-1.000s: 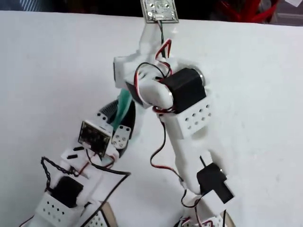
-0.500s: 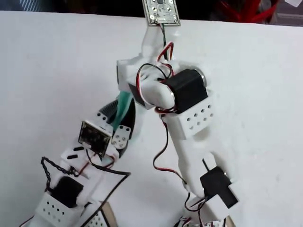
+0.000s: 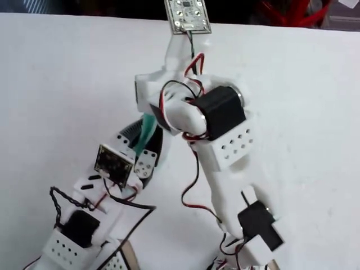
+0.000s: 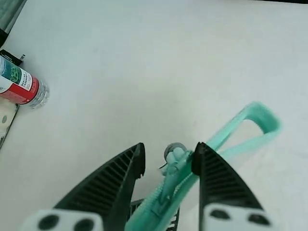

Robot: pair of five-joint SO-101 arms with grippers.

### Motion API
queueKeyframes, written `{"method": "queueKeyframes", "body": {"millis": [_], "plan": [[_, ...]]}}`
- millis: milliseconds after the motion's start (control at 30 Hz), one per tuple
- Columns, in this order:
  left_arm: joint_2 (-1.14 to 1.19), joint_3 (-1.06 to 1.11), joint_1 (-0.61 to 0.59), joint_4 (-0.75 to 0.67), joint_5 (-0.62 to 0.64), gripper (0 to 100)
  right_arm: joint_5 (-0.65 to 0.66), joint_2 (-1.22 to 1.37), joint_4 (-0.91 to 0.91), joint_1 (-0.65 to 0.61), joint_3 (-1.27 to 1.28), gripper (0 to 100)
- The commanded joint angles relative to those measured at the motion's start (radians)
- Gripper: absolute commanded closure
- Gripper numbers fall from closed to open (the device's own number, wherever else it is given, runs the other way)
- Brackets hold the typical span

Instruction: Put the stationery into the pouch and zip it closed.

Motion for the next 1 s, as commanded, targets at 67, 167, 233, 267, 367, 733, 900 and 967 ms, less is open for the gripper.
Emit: {"method": "queueKeyframes", "body": {"millis": [67,167,233,267,367,733,900,967], "plan": [[0.015,0.002,-0.005,0.003,-0.002,98,-0.005,-0.036,0.010,0.004,0.069,83.3],[0.015,0.002,-0.002,0.003,-0.002,98,-0.005,-0.001,0.001,0.005,0.072,83.6],[0.015,0.002,0.001,0.003,-0.002,98,-0.005,0.025,-0.025,-0.001,0.072,83.7],[0.015,0.002,0.001,0.003,-0.002,98,-0.003,0.036,-0.042,-0.002,0.072,83.7],[0.015,0.002,-0.002,0.003,-0.002,98,0.058,0.047,-0.082,-0.002,0.072,85.0],[0.015,0.002,-0.001,0.003,-0.003,98,0.377,-0.027,-0.127,-0.077,0.072,96.1],[0.015,0.002,-0.004,0.003,-0.003,98,0.377,-0.038,-0.185,-0.059,0.072,96.9],[0.015,0.002,-0.005,0.003,-0.003,98,0.377,-0.036,-0.205,-0.039,0.078,98.1]]}}
